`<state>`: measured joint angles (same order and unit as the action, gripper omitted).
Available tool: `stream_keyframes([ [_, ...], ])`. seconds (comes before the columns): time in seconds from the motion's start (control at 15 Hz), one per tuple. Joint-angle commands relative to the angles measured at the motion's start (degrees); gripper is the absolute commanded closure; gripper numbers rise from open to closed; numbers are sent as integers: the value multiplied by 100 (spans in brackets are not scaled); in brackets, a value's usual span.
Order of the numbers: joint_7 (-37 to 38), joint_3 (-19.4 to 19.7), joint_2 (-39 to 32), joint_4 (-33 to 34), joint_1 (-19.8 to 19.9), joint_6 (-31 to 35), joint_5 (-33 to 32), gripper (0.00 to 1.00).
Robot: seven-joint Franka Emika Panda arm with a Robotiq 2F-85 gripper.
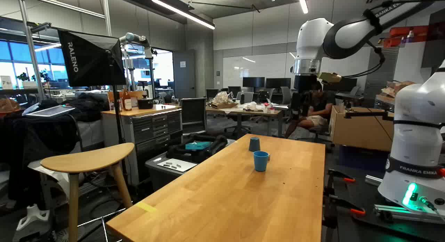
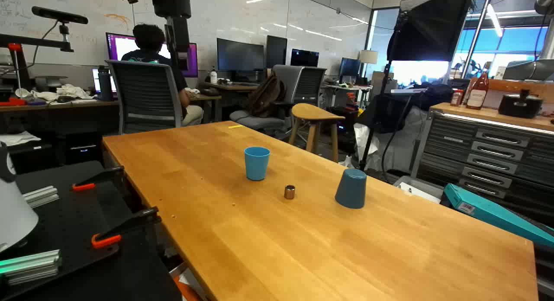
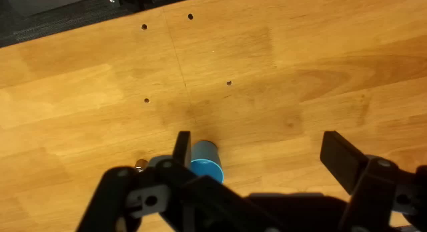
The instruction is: Pick up the object on the table and put it inside the blue cup.
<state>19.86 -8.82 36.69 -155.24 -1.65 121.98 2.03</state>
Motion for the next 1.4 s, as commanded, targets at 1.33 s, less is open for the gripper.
stream_keyframes([
  [1.33,240,1400,-3639,2828,1025,-299,398,0],
])
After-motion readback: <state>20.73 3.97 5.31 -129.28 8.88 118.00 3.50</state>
